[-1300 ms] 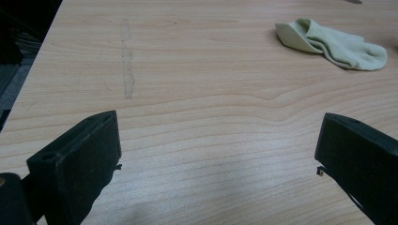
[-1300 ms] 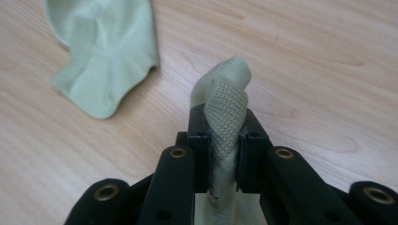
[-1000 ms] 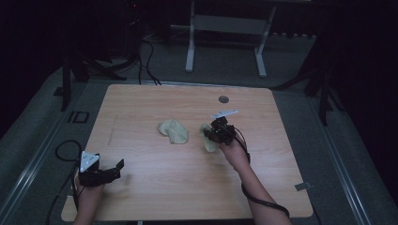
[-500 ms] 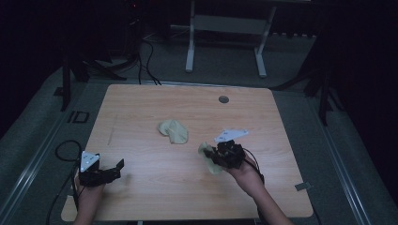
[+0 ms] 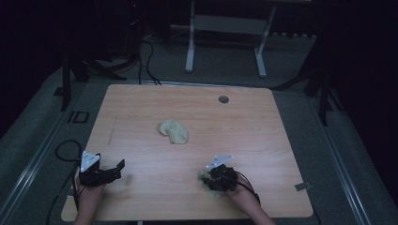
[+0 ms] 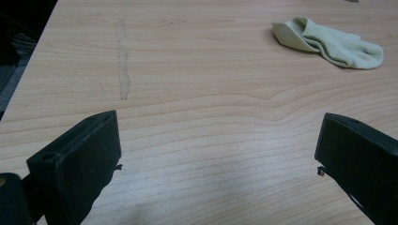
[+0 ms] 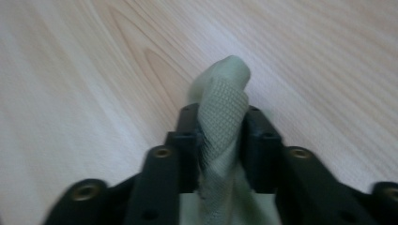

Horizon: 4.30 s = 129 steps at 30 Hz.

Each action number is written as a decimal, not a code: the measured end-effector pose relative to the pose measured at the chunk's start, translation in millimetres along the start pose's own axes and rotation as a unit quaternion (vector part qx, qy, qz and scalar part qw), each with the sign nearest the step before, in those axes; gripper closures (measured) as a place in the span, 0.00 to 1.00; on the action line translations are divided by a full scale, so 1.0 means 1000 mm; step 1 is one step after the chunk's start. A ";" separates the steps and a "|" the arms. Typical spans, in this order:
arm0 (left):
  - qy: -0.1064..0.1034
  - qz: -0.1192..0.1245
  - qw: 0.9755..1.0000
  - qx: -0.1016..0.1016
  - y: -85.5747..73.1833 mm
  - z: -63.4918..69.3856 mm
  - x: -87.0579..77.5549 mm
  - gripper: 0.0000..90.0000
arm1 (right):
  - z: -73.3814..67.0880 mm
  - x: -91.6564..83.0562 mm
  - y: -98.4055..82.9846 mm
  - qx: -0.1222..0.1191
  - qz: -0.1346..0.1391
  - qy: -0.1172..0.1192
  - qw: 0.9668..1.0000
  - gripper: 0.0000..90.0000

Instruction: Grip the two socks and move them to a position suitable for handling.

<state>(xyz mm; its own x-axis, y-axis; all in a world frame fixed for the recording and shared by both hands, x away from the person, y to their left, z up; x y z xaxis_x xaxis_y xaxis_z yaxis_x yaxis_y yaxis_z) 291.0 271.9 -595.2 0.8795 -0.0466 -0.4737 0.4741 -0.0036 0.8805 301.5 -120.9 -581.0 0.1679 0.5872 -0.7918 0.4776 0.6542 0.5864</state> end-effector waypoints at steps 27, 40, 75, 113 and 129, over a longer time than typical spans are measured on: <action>-0.005 0.010 1.000 0.010 0.003 0.007 -0.003 0.01 | -0.010 0.020 0.007 -0.016 0.004 0.001 1.000 0.20; -0.114 0.030 0.992 0.053 0.013 0.071 -0.015 0.03 | -0.005 0.022 0.020 0.007 0.018 -0.005 1.000 0.20; -0.315 -0.102 0.900 0.285 -0.001 0.227 0.013 0.99 | -0.045 0.018 0.000 -0.098 -0.019 -0.006 0.995 0.94; -0.329 -0.079 0.878 0.338 0.002 0.225 0.017 0.99 | 0.020 -0.095 -0.059 0.090 0.081 -0.073 0.990 0.98; -0.333 -0.081 0.878 0.334 0.003 0.225 0.018 0.99 | 0.035 -0.046 -0.043 0.057 0.029 -0.071 0.995 0.98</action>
<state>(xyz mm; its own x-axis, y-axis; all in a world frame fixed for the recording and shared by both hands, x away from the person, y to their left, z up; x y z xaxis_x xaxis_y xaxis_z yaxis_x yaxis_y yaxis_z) 298.8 46.6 -597.2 0.4771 -0.5642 -0.6739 0.2654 -0.6385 0.7224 303.7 -192.8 -575.3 0.3139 0.5433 -0.7786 0.5575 0.5583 0.6143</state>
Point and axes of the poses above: each handheld gripper's, and its own axes: x roughly forward along the jaws, y roughly out of its top, z roughly to its right, the point moved 4 cm from there along x, roughly forward along the jaws, and after that the axes turned 11 degrees about y, right-handed, at the moved point
